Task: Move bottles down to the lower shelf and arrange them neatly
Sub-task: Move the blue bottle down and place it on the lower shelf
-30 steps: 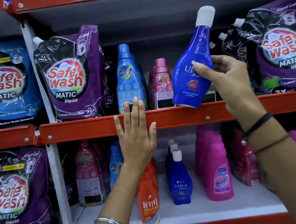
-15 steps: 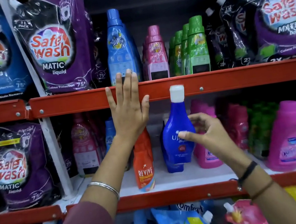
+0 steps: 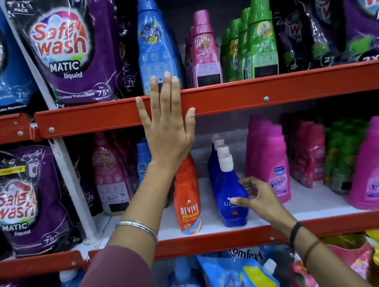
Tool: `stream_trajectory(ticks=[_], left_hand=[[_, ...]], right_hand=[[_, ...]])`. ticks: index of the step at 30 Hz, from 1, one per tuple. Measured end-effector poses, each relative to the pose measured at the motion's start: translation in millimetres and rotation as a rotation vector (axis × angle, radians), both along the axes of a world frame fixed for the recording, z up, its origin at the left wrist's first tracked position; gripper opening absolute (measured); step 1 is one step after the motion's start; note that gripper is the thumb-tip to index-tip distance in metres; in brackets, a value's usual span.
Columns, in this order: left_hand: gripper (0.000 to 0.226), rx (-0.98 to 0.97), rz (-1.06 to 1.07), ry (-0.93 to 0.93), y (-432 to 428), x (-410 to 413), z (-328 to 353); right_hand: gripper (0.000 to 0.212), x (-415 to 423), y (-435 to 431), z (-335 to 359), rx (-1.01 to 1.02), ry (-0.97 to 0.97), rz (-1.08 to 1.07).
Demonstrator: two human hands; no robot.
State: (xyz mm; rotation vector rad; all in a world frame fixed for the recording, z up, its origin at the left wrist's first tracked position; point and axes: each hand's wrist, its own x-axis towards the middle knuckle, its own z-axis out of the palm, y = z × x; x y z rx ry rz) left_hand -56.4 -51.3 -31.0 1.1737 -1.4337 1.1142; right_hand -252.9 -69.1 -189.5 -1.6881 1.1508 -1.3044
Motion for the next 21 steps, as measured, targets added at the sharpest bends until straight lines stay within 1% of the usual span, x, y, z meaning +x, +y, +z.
stream_trajectory(ticks=[6, 10, 13, 17, 21], left_hand=[[0.057, -0.017, 0.009, -0.002, -1.3, 0.5, -0.2], [0.057, -0.001, 0.023, -0.002, 0.9, -0.5, 0.3], [0.058, 0.025, 0.06, 0.005, 4.3, -2.4, 1.0], [0.059, 0.053, 0.064, -0.03, 6.4, -11.2, 6.0], [0.058, 0.054, 0.02, -0.066, 4.9, -35.1, 10.1]], right_hand=[[0.042, -1.0, -5.3, -4.9, 0.006, -0.011, 0.037], [0.046, -1.6, -4.6, -10.4, -0.005, -0.004, 0.045], [0.043, -9.6, 0.3, -11.1, -0.074, 0.001, 0.01], [0.034, -43.3, 7.8, 2.3, -0.279, -0.038, -0.228], [0.024, -95.6, 12.9, 19.7, -0.58, -0.042, -0.632]])
